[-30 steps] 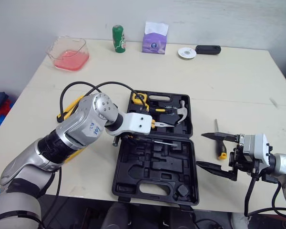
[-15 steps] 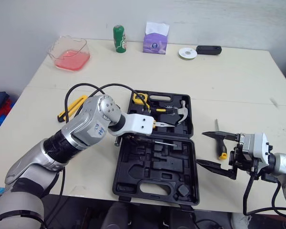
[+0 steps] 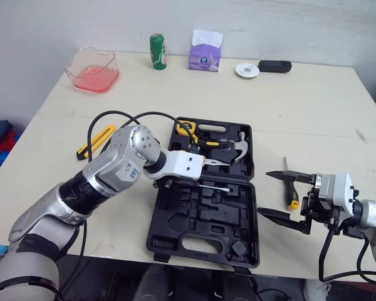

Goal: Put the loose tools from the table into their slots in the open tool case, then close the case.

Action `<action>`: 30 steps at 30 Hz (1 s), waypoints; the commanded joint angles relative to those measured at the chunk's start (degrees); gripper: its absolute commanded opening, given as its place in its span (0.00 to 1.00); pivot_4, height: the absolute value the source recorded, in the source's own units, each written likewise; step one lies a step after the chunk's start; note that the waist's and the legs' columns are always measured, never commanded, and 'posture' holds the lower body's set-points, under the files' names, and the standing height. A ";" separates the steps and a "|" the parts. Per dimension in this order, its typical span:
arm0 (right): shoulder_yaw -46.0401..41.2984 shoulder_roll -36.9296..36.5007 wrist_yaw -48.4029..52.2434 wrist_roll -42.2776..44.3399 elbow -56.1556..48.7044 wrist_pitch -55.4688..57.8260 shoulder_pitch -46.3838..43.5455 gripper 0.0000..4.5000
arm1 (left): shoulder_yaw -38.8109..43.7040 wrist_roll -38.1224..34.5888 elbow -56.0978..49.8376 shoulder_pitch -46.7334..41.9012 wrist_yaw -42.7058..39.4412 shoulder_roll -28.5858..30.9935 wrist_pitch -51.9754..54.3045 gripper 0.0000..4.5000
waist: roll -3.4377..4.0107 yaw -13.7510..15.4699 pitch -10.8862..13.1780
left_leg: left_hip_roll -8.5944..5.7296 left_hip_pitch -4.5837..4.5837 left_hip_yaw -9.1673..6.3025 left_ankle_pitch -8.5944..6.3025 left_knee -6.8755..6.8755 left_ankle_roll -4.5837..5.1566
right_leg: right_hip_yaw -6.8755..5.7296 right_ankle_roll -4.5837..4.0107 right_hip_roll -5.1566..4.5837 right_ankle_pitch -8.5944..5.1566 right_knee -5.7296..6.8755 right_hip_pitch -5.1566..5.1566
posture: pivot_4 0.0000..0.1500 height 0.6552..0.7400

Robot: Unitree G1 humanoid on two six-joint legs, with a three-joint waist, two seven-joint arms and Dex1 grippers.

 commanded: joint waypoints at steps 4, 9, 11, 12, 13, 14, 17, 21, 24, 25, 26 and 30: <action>-0.31 -0.45 0.18 0.39 -0.45 -0.54 -2.29 1.00 | 4.84 -1.85 -2.81 -1.10 -0.98 0.29 -0.64 0.94 | 0.00 -0.17 0.00 | 0.00 -0.03 -0.02 -0.01 0.00 0.01 | -0.03 0.00 0.00 0.00 -0.01 -0.01 | 1.00 1.00; 0.15 -0.20 0.08 -0.27 0.27 -0.83 -3.10 1.00 | 14.09 -9.06 -1.76 1.78 3.08 -5.35 -5.85 0.94 | 0.00 -0.11 0.00 | 0.01 -0.04 -0.04 -0.01 0.03 0.01 | -0.03 0.00 -0.01 0.00 -0.01 0.00 | 1.00 1.00; -0.01 -0.17 0.05 -0.44 0.46 -0.89 -3.16 1.00 | 15.73 -10.44 -1.51 3.07 3.03 -5.15 -4.49 0.94 | 0.00 -0.13 0.00 | 0.01 -0.06 -0.06 -0.01 0.05 0.02 | -0.06 0.00 -0.01 0.00 -0.02 0.00 | 1.00 1.00; -0.03 -0.14 0.05 -0.50 0.52 -0.88 -3.22 1.00 | 16.08 -10.90 -1.44 3.40 3.02 -4.99 -4.01 0.94 | 0.00 -0.17 0.00 | 0.01 -0.06 -0.07 -0.01 0.04 0.02 | -0.07 0.00 -0.01 0.00 -0.01 0.00 | 1.00 1.00; -0.10 -0.13 0.07 -0.54 0.56 -0.89 -3.20 1.00 | 16.30 -11.42 -1.55 3.80 2.74 -4.56 -3.23 0.94 | 0.00 -0.30 0.00 | 0.01 -0.06 -0.07 -0.01 0.04 0.02 | -0.08 0.00 0.00 0.00 -0.01 0.00 | 1.00 1.00; -0.34 -0.21 0.16 -0.61 0.74 -0.98 -3.04 1.00 | 18.23 -13.38 -1.26 5.32 3.11 -5.19 -4.22 0.89 | 0.01 -0.32 0.00 | 0.02 -0.06 -0.05 -0.01 0.03 0.02 | -0.06 0.00 0.01 0.00 0.00 0.00 | 1.00 1.00; -0.99 -0.32 0.13 -0.87 1.07 -1.31 -2.43 1.00 | 26.26 -22.18 0.38 10.61 3.39 -9.21 -7.52 0.66 | 0.01 -0.24 -0.01 | 0.02 -0.01 -0.04 -0.01 0.04 0.02 | -0.03 0.00 0.00 0.00 0.02 0.01 | 1.00 1.00; -0.86 0.06 -0.40 -1.21 1.28 -1.73 -2.13 1.00 | 28.88 -23.30 4.74 17.54 4.49 -10.80 -17.04 0.24 | 0.02 -0.26 -0.01 | 0.02 -0.01 -0.06 -0.01 0.07 0.02 | -0.05 -0.02 0.00 0.01 0.01 0.04 | 1.00 1.00; -0.96 0.05 -0.58 -1.23 1.64 -1.93 -2.42 1.00 | 28.57 -22.03 8.20 19.92 5.81 -10.43 -19.42 0.01 | 0.01 -0.23 -0.01 | 0.02 0.02 -0.03 -0.01 0.06 0.02 | -0.04 -0.02 0.00 0.01 0.01 0.06 | 1.00 1.00; -0.90 0.02 -0.65 -1.19 1.65 -1.94 -2.51 1.00 | 28.71 -21.93 9.07 20.42 6.43 -10.59 -20.11 0.01 | 0.01 -0.21 -0.01 | 0.02 0.03 -0.03 -0.02 0.06 0.02 | -0.04 -0.02 0.00 0.01 0.01 0.06 | 1.00 1.00; -0.90 -0.05 -0.64 -1.12 1.73 -1.98 -2.57 1.00 | 28.77 -21.98 9.64 20.63 6.86 -10.79 -20.72 0.01 | 0.01 -0.19 -0.01 | 0.02 0.03 -0.03 -0.02 0.06 0.02 | -0.04 -0.02 0.00 0.01 0.01 0.06 | 1.00 1.00; -0.39 -0.11 -0.69 -1.18 2.11 -1.97 -3.28 1.00 | 27.16 -20.61 11.91 21.91 8.26 -11.07 -23.43 0.01 | 0.02 -0.18 -0.01 | 0.02 0.02 -0.03 -0.02 0.05 0.02 | -0.04 -0.02 0.00 0.02 -0.01 0.05 | 1.00 1.00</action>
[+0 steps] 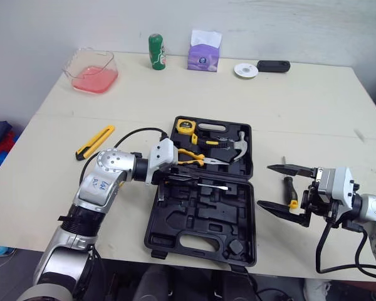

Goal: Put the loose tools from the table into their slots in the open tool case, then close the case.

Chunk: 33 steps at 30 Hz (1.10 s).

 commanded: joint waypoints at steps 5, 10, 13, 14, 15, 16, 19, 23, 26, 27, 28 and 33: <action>-0.59 -0.14 0.10 0.24 -0.10 -0.79 -0.76 1.00 | -1.44 1.69 1.19 1.09 3.04 -1.08 -2.39 0.01 | 0.00 0.01 0.00 | 0.00 0.00 0.00 0.00 -0.01 0.00 | -0.01 0.00 0.00 0.00 0.00 0.00 | 1.00 1.00; -0.10 -0.03 -0.03 0.05 0.02 -0.68 -1.15 1.00 | -2.94 3.33 3.15 1.47 4.51 -1.91 -3.08 0.01 | 0.00 -0.01 0.00 | 0.00 0.01 0.00 0.00 -0.01 0.00 | 0.00 0.00 0.00 0.00 0.00 0.00 | 1.00 1.00; 0.07 0.02 -0.09 -0.02 0.09 -0.61 -1.34 1.00 | -4.49 4.41 2.70 1.51 4.16 -1.37 -1.95 0.01 | 0.00 -0.03 0.00 | 0.00 0.01 0.01 0.00 -0.01 0.00 | 0.00 0.00 0.01 0.00 0.01 0.00 | 1.00 1.00; 0.08 0.03 -0.10 -0.04 0.13 -0.60 -1.39 1.00 | -5.00 4.74 2.58 1.57 4.05 -1.15 -1.32 0.01 | 0.00 -0.01 0.00 | 0.00 0.01 0.01 0.00 -0.01 0.00 | -0.01 0.00 0.01 0.00 0.00 0.00 | 1.00 1.00; 0.08 0.05 -0.09 -0.07 0.17 -0.61 -1.41 1.00 | -5.25 4.89 2.56 1.69 3.90 -1.10 -1.42 0.01 | 0.00 0.00 0.00 | 0.00 0.02 0.01 0.00 -0.02 0.00 | 0.01 0.00 0.00 0.00 0.00 0.00 | 1.00 1.00; 0.12 0.11 -0.15 -0.16 0.19 -0.64 -1.40 1.00 | -5.45 5.45 3.00 1.75 4.66 -1.10 -0.32 0.01 | 0.00 0.00 0.00 | 0.00 0.02 0.02 0.00 -0.02 0.00 | 0.01 0.00 0.00 0.00 0.00 0.00 | 1.00 1.00; 0.14 0.28 -0.39 -0.32 0.10 -0.70 -1.34 1.00 | -6.28 7.29 5.26 2.11 6.10 -0.93 0.33 0.01 | 0.01 0.00 -0.01 | 0.00 0.07 0.01 -0.01 -0.02 -0.01 | 0.01 0.00 0.00 0.00 0.00 0.05 | 1.00 1.00; 0.29 0.66 -0.82 -0.41 -0.27 -0.64 -1.17 1.00 | -8.11 8.00 5.77 2.90 5.17 0.02 0.64 0.01 | 0.03 -0.01 -0.02 | 0.01 0.45 -0.04 -0.06 -0.04 -0.02 | -0.04 0.00 0.01 0.00 -0.15 0.49 | 1.00 1.00; 0.27 0.92 -0.90 -0.44 -0.28 -0.70 -0.92 1.00 | -10.32 9.18 5.37 3.24 4.44 1.26 2.19 0.01 | 0.11 -0.04 -0.09 | 0.10 0.62 -0.05 -0.23 -0.04 -0.07 | -0.01 0.00 0.07 0.00 -0.23 0.70 | 1.00 1.00; 0.31 1.12 -0.89 -0.51 -0.21 -0.88 -0.70 1.00 | -11.98 11.22 5.85 3.34 5.68 1.22 2.01 0.01 | 0.18 -0.03 -0.15 | 0.15 0.64 -0.05 -0.27 -0.04 -0.09 | -0.01 0.00 0.13 0.00 -0.28 0.73 | 1.00 1.00; 0.35 1.26 -0.88 -0.56 -0.17 -1.01 -0.55 1.00 | -13.09 12.64 6.22 3.39 6.68 1.13 1.80 0.01 | 0.24 0.01 -0.26 | 0.19 0.66 -0.04 -0.30 -0.04 -0.10 | 0.00 0.00 0.18 0.00 -0.32 0.76 | 1.00 1.00; 1.06 2.02 -1.85 -0.25 -1.01 -0.33 -1.20 1.00 | -15.87 13.90 5.75 4.65 8.74 0.36 9.15 0.01 | 0.59 0.24 -0.77 | 0.20 0.94 -0.01 -0.37 -0.04 -0.06 | 0.03 0.00 0.19 0.00 -0.65 1.07 | 1.00 1.00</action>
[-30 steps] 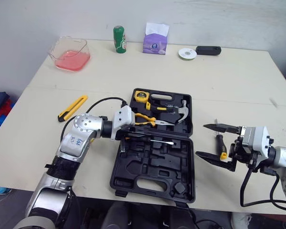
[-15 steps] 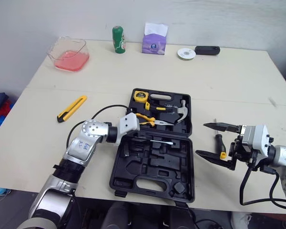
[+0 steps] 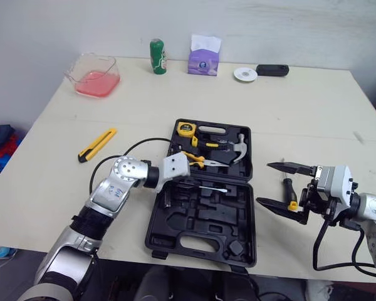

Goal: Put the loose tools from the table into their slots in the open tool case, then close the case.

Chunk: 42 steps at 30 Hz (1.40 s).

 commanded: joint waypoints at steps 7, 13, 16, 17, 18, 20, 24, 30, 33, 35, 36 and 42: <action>1.00 0.26 -0.98 0.13 -1.16 -0.55 -0.31 1.00 | -5.06 3.51 0.57 4.57 1.08 1.66 6.76 0.01 | 0.46 -0.11 -1.02 | 0.20 0.61 -0.06 -0.70 -0.03 -0.21 | 0.24 -0.01 0.13 -0.02 -0.54 0.75 | 1.00 1.00; 0.54 0.58 -1.84 -0.05 -0.30 -0.81 -0.28 1.00 | 0.81 0.41 0.38 5.18 1.27 -0.50 -10.16 0.01 | 0.47 -0.16 -1.01 | 0.29 0.48 -0.08 -0.66 -0.03 -0.13 | 0.25 -0.01 0.24 -0.01 -0.69 0.70 | 1.00 1.00; -1.86 0.01 -2.26 0.43 -0.02 -0.56 0.41 1.00 | 9.45 -8.89 -3.71 4.90 -0.84 -1.31 -11.73 0.01 | 0.41 -0.15 -0.70 | 0.29 0.34 -0.09 -0.67 -0.03 -0.10 | 0.23 -0.01 0.25 -0.01 -0.76 0.63 | 1.00 1.00; -2.89 -0.34 -2.38 0.63 -0.09 -0.40 0.80 1.00 | 11.77 -11.74 -5.38 5.03 -2.52 -0.34 -11.13 0.01 | 0.28 -0.17 -0.43 | 0.29 0.25 -0.10 -0.66 -0.03 -0.09 | 0.23 -0.01 0.25 -0.01 -0.75 0.55 | 1.00 1.00; -3.54 -0.60 -2.39 0.77 -0.06 -0.31 0.99 1.00 | 13.03 -13.38 -6.27 5.09 -3.53 0.33 -10.94 0.01 | 0.26 -0.18 -0.29 | 0.32 0.11 -0.12 -0.64 -0.02 -0.09 | 0.22 -0.02 0.26 -0.01 -0.72 0.43 | 1.00 1.00; -5.34 -1.02 -2.38 0.60 0.74 -0.70 1.68 1.00 | 16.81 -15.24 -6.64 6.25 -4.98 2.21 -14.60 0.01 | 0.40 -0.19 -0.23 | 0.32 -0.05 -0.15 -0.62 -0.01 -0.11 | 0.19 -0.03 0.30 0.00 -0.64 0.28 | 1.00 1.00; -8.30 0.64 -4.93 0.73 2.92 -1.64 1.23 1.00 | 24.41 -15.91 -2.20 8.95 -4.01 5.83 -18.70 0.14 | 0.45 -0.40 -0.20 | 0.30 -0.05 -0.01 -0.60 -0.04 -0.05 | -0.05 -0.01 0.37 0.00 -0.61 0.28 | 1.00 1.00; -13.31 0.27 -5.42 -1.71 8.04 -6.79 2.91 1.00 | 33.56 -19.23 -4.01 16.40 -0.47 10.21 -15.82 0.69 | 0.47 -0.16 0.07 | 0.31 -0.02 0.11 -0.61 -0.09 -0.03 | -0.01 0.02 0.39 0.01 -0.61 0.20 | 1.00 1.00; -18.41 -0.65 -5.48 -2.84 15.13 -11.11 3.71 1.00 | 43.18 -19.71 -5.18 23.82 3.91 13.05 -14.30 0.99 | 0.45 -0.30 0.10 | 0.31 -0.12 0.14 -0.62 -0.10 -0.04 | 0.05 0.01 0.37 0.01 -0.56 0.03 | 1.00 1.00; -21.38 -1.64 -5.63 -4.20 20.60 -14.84 3.86 1.00 | 49.82 -18.99 -3.39 28.78 6.18 15.11 -15.16 1.00 | 0.42 -0.53 0.14 | 0.32 -0.35 0.17 -0.62 -0.11 -0.03 | 0.06 0.02 0.37 0.01 -0.54 -0.26 | 1.00 1.00; -22.43 -1.88 -5.75 -4.60 22.77 -16.35 3.98 1.00 | 51.66 -18.20 -1.17 30.86 6.04 16.58 -15.81 1.00 | 0.42 -0.59 0.15 | 0.33 -0.42 0.19 -0.62 -0.11 -0.03 | 0.05 0.02 0.38 0.01 -0.53 -0.33 | 1.00 1.00; -28.37 -2.42 -8.25 -6.19 34.83 -25.47 3.89 1.00 | 60.44 -17.21 18.09 33.52 7.38 22.44 -22.26 1.00 | 0.49 -0.46 0.24 | 0.32 -0.39 0.24 -0.62 -0.16 -0.05 | 0.08 0.00 0.32 0.01 -0.57 -0.45 | 1.00 1.00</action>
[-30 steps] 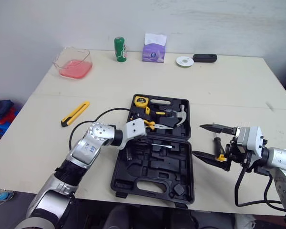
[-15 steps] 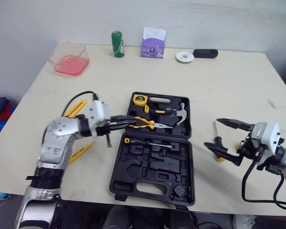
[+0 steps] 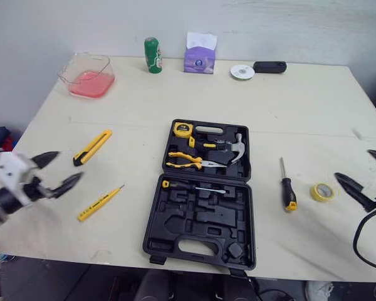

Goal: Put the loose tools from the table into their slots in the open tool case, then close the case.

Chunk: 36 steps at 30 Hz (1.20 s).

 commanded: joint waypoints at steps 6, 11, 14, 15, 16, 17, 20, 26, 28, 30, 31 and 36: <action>-11.71 -1.90 -6.81 -2.13 24.67 -17.70 4.71 1.00 | 6.30 1.83 19.72 1.93 2.65 5.22 -9.74 1.00 | -0.02 0.29 0.01 | -0.06 -0.02 -0.01 -0.09 -0.23 -0.18 | 0.01 -0.01 -0.12 0.00 -0.05 -0.13 | 1.00 1.00; -14.93 -2.14 -11.79 -1.71 37.51 -24.50 9.15 1.00 | 4.83 2.08 21.90 0.64 3.30 5.59 -12.14 1.00 | -0.02 -0.29 0.01 | -0.10 0.08 0.09 0.10 -0.68 -0.09 | 0.00 -0.01 -0.11 0.00 -0.04 -0.13 | 1.00 1.00; -16.23 -2.28 -14.99 -0.76 42.26 -26.40 10.90 1.00 | 4.16 2.33 22.56 -0.51 3.61 5.97 -12.75 1.00 | -0.02 -1.24 0.01 | -0.10 0.21 0.14 0.12 -0.73 -0.11 | 0.03 -0.02 -0.11 0.00 -0.02 -0.04 | 1.00 1.00; -16.41 -2.22 -15.69 -0.41 43.12 -26.95 11.28 1.00 | 3.88 2.38 22.71 -0.98 3.74 6.10 -12.76 1.00 | -0.03 -1.38 0.02 | -0.10 0.31 0.14 0.10 -0.73 -0.17 | 0.05 -0.02 -0.12 0.00 -0.01 0.05 | 1.00 1.00; -16.17 -2.26 -16.28 -0.63 43.89 -27.79 11.88 1.00 | 3.51 2.50 22.84 -1.41 3.82 6.22 -12.87 1.00 | -0.03 -1.50 0.02 | -0.10 0.47 0.19 0.02 -0.75 -0.31 | 0.11 -0.02 -0.15 0.00 -0.04 0.15 | 1.00 1.00; -15.78 -2.38 -16.69 -0.85 44.42 -28.43 12.19 1.00 | 3.17 2.63 23.04 -1.83 3.89 6.35 -12.94 1.00 | -0.04 -1.69 0.02 | -0.10 0.61 0.26 -0.03 -0.77 -0.38 | 0.16 -0.02 -0.19 -0.01 -0.14 0.20 | 1.00 1.00; -15.54 -2.53 -16.75 0.00 45.45 -28.92 12.22 1.00 | 2.03 3.08 23.72 -2.82 3.91 6.51 -13.44 1.00 | -0.03 -2.80 0.02 | -0.07 0.83 0.40 -0.04 -0.80 -0.38 | 0.33 -0.04 -0.28 -0.02 -0.01 0.24 | 1.00 1.00; -13.67 0.11 -12.88 2.85 39.27 -27.04 12.38 1.00 | -0.92 2.17 19.97 -5.40 3.11 5.42 -12.13 1.00 | -0.04 -3.09 0.02 | -0.06 0.90 0.58 0.01 -0.84 -0.47 | 0.46 -0.11 -0.64 -0.05 0.20 0.09 | 1.00 1.00; -12.27 1.24 -12.70 4.00 34.38 -23.58 11.80 1.00 | -1.73 1.20 15.80 -5.21 2.76 4.45 -10.42 1.00 | -0.06 -2.97 0.03 | -0.06 0.88 0.58 0.01 -0.84 -0.47 | 0.52 -0.11 -0.66 -0.05 0.18 0.09 | 1.00 1.00; -10.47 2.66 -14.41 4.61 27.20 -17.98 12.13 1.00 | -3.54 -0.08 9.70 -5.20 1.51 3.52 -7.80 1.00 | -0.06 -2.77 0.03 | -0.08 0.87 0.58 0.00 -0.81 -0.46 | 0.72 -0.11 -0.71 -0.05 0.19 0.10 | 1.00 1.00; -9.85 2.91 -15.05 4.36 24.81 -15.88 12.56 1.00 | -4.20 -0.54 7.59 -5.32 1.20 3.30 -6.55 1.00 | -0.06 -2.72 0.03 | -0.10 0.87 0.58 0.00 -0.80 -0.45 | 0.88 -0.10 -0.74 -0.05 0.21 0.09 | 1.00 1.00; -3.77 6.03 -18.78 8.19 -3.90 1.57 18.73 1.00 | -7.82 -3.41 -3.80 -6.79 -1.65 3.13 -1.45 1.00 | 0.01 -2.20 0.07 | -0.10 0.79 0.60 0.00 -0.89 -0.48 | 1.00 -0.12 -0.72 -0.06 0.22 -0.07 | 1.00 1.00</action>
